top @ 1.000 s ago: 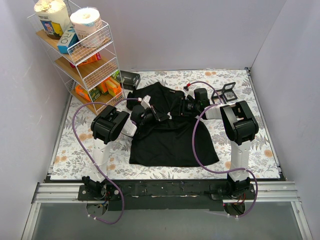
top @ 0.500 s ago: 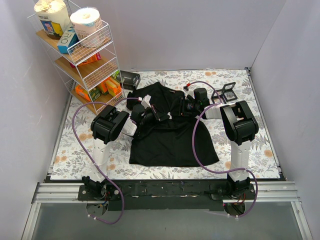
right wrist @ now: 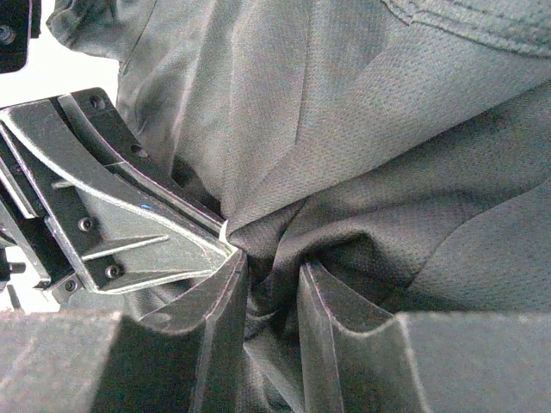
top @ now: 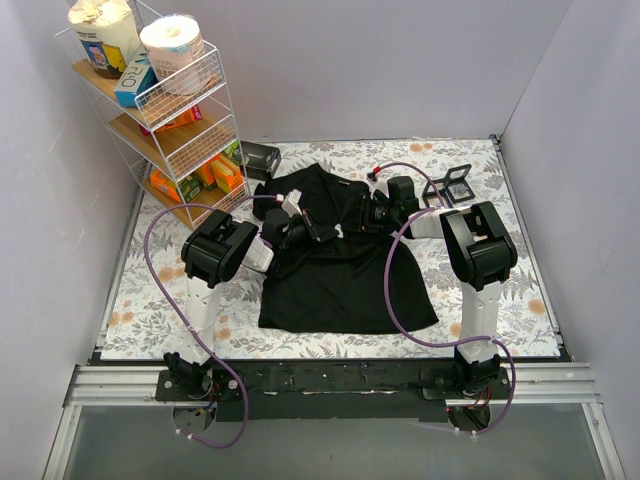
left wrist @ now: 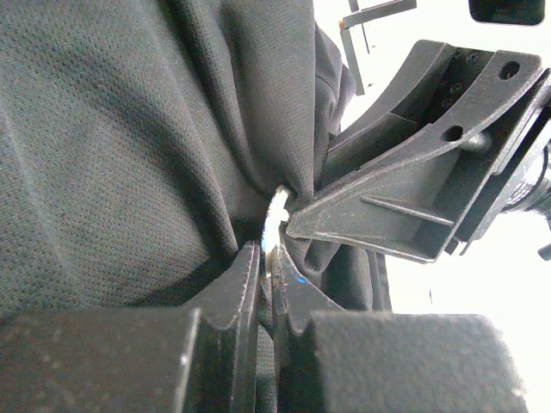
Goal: Pin the brooch onto the clothing
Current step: Pin the brooch to the clothes.
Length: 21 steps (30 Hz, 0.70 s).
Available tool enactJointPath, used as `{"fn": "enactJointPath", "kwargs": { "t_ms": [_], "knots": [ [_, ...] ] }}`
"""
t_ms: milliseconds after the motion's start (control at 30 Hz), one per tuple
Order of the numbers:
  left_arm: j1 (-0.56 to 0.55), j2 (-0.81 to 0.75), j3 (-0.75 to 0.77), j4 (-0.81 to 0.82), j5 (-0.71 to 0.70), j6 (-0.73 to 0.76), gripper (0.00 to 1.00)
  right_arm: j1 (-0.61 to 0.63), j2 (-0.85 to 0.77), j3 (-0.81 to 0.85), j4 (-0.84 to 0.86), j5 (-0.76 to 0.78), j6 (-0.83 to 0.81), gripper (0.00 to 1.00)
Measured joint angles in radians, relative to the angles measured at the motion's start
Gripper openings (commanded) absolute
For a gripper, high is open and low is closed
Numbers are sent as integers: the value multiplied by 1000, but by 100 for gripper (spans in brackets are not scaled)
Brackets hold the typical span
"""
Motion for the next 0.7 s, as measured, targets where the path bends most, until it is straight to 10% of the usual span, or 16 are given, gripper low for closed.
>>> {"fn": "enactJointPath", "kwargs": {
  "t_ms": [700],
  "knots": [
    [10, 0, 18, -26, 22, 13, 0, 7, -5, 9, -31, 38, 18, 28]
  ]
}}
